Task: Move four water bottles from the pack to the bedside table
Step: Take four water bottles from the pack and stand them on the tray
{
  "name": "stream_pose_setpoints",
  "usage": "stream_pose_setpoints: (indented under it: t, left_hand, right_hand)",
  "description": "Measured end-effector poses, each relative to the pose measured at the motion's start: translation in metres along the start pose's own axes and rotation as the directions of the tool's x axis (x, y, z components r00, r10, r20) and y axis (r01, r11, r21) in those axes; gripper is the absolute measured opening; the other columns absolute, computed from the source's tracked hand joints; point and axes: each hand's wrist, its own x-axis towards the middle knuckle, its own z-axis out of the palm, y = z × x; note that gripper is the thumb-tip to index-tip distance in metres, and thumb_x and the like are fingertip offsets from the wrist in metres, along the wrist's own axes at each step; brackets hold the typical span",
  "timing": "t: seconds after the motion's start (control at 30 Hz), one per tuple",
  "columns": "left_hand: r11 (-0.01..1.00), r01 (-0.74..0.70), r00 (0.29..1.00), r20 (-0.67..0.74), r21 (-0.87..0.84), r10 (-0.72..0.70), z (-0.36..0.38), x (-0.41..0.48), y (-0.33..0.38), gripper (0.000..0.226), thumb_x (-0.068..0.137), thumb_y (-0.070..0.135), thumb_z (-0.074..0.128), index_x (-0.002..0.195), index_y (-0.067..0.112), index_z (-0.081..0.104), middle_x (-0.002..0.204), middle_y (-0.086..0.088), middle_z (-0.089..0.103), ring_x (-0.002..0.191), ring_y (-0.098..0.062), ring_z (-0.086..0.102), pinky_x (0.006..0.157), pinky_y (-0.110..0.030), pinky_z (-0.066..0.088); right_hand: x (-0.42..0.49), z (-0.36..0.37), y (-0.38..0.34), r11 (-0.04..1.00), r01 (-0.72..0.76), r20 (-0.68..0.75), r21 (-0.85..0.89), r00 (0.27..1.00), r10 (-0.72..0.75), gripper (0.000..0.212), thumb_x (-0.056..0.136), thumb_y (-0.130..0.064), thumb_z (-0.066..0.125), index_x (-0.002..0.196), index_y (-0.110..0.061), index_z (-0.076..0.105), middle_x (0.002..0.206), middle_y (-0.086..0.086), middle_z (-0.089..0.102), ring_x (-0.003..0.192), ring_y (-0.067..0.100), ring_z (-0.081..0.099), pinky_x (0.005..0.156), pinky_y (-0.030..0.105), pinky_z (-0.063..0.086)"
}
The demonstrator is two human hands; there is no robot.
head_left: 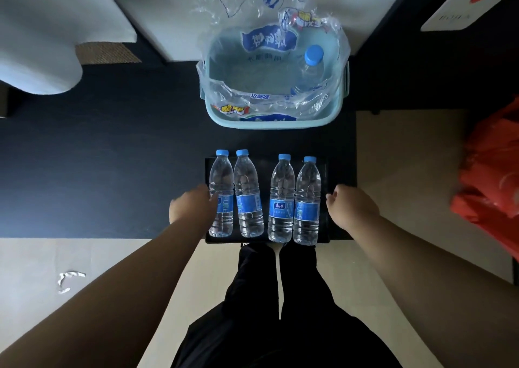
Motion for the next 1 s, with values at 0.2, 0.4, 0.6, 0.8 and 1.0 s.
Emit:
stream_pose_setpoints:
  t: [0.2, 0.4, 0.6, 0.8, 1.0]
  left_hand:
    - [0.998, 0.065, 0.998, 0.005, -0.017, -0.065, 0.017, 0.020, -0.030, 0.038, 0.095, 0.052, 0.037, 0.088, 0.022, 0.059, 0.073, 0.000, 0.063, 0.064, -0.023, 0.058, 0.069, -0.035, 0.046]
    - [0.999, 0.045, 0.997, 0.069, 0.009, -0.045, 0.040, 0.033, -0.039, 0.048, 0.096, 0.062, 0.034, 0.088, 0.023, 0.061, 0.070, 0.001, 0.060, 0.061, -0.021, 0.057, 0.063, -0.033, 0.048]
    - [0.997, -0.058, 0.992, 0.113, 0.051, 0.052, 0.055, 0.038, -0.040, 0.040, 0.100, 0.050, 0.032, 0.095, 0.023, 0.061, 0.067, 0.004, 0.052, 0.059, -0.022, 0.054, 0.061, -0.033, 0.043]
    - [0.990, -0.037, 0.992, 0.111, -0.136, 0.052, 0.058, 0.040, -0.039, 0.038, 0.103, 0.041, 0.040, 0.090, 0.012, 0.060, 0.083, -0.013, 0.066, 0.070, -0.031, 0.055, 0.061, -0.034, 0.043]
    - [0.976, 0.023, 0.997, 0.083, -0.215, -0.005, 0.057, 0.030, -0.032, 0.033, 0.104, 0.036, 0.041, 0.090, 0.013, 0.060, 0.077, -0.008, 0.062, 0.069, -0.032, 0.057, 0.061, -0.035, 0.045]
  right_hand:
    - [0.014, 0.017, -0.007, 0.999, -0.042, -0.013, -0.018, 0.999, 0.042, 0.035, 0.107, -0.048, 0.043, 0.104, -0.018, 0.061, 0.084, 0.002, 0.065, 0.072, 0.021, 0.063, 0.057, 0.031, 0.045]
    - [0.027, 0.031, -0.009, 0.996, -0.082, -0.065, -0.035, 0.995, 0.079, 0.035, 0.106, -0.050, 0.045, 0.107, -0.017, 0.059, 0.086, 0.003, 0.064, 0.079, 0.025, 0.064, 0.061, 0.034, 0.049]
    - [0.030, 0.041, -0.007, 0.994, -0.084, -0.107, -0.075, 0.991, 0.076, 0.034, 0.109, -0.049, 0.034, 0.108, -0.019, 0.047, 0.081, 0.005, 0.061, 0.075, 0.028, 0.063, 0.061, 0.038, 0.051]
    - [0.029, 0.052, -0.004, 0.993, -0.084, -0.130, -0.082, 0.989, 0.073, 0.039, 0.110, -0.045, 0.029, 0.097, -0.016, 0.052, 0.073, 0.003, 0.057, 0.067, 0.026, 0.056, 0.057, 0.034, 0.042]
    - [0.024, 0.060, -0.007, 0.990, -0.140, -0.181, -0.016, 0.974, 0.134, 0.042, 0.111, -0.043, 0.030, 0.088, -0.017, 0.052, 0.070, 0.003, 0.056, 0.066, 0.026, 0.055, 0.058, 0.034, 0.040]
